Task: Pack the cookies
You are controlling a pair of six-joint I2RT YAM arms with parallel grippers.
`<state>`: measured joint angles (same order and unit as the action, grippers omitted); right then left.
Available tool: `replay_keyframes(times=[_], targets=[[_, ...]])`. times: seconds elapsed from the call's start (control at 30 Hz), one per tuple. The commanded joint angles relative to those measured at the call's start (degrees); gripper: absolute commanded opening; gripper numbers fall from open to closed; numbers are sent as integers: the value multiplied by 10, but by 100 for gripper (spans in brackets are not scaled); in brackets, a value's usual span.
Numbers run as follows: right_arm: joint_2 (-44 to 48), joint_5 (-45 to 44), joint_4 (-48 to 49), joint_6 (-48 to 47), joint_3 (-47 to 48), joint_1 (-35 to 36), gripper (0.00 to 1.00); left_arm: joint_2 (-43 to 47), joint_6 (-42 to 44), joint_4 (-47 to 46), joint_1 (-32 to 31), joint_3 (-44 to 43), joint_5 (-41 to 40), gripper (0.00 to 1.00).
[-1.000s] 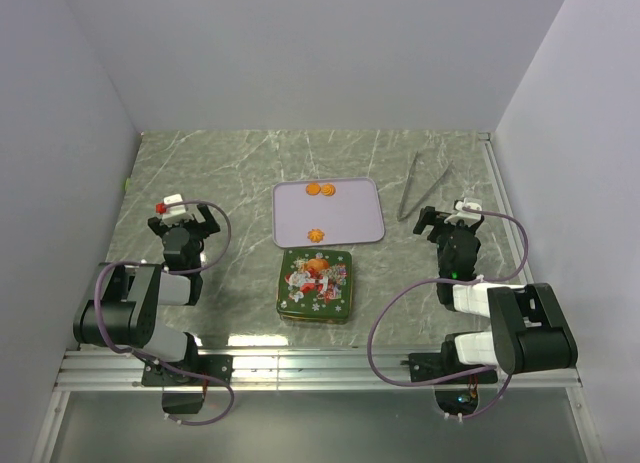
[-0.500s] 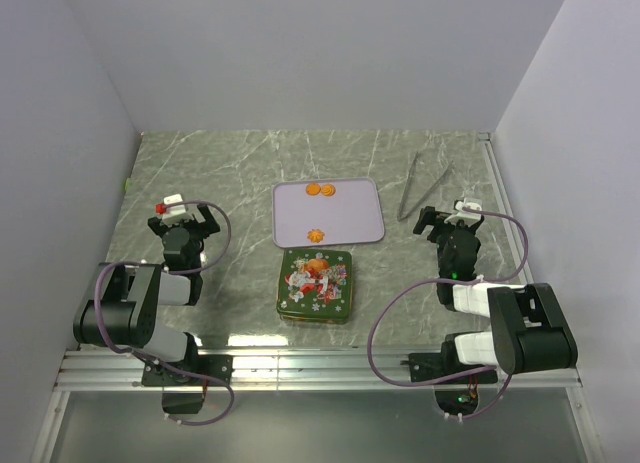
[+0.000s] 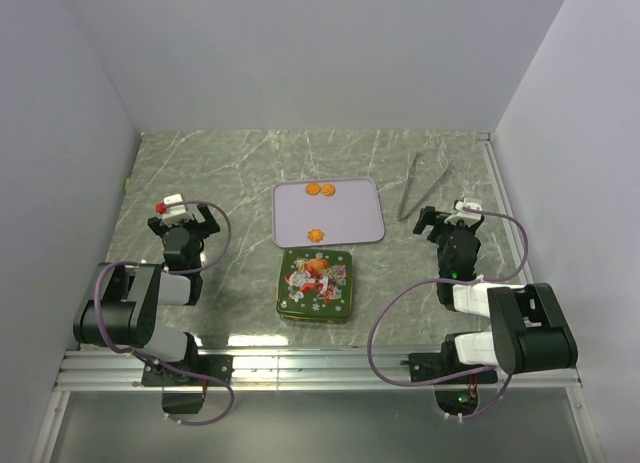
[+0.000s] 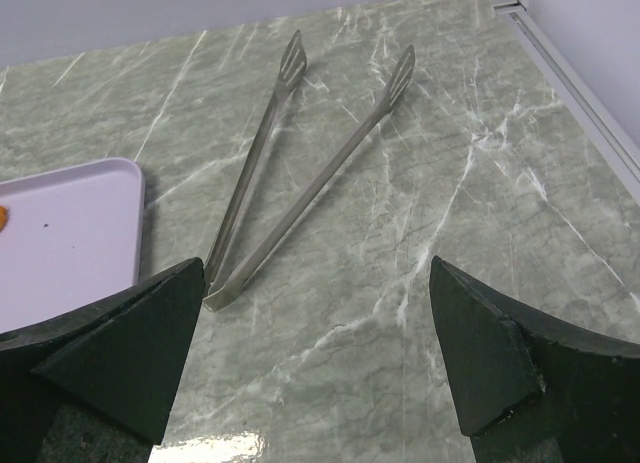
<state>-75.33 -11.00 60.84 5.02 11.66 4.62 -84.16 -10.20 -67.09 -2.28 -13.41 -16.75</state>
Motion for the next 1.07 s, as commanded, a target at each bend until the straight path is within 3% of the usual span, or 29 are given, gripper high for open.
replay_keyframes(times=[0.0, 1.03], targets=[[9, -3, 33, -3, 6, -3, 100, 6, -5, -37, 1, -1, 9, 99], [9, 0, 33, -2, 6, -4, 100, 5, -4, -37, 0, -1, 8, 99]])
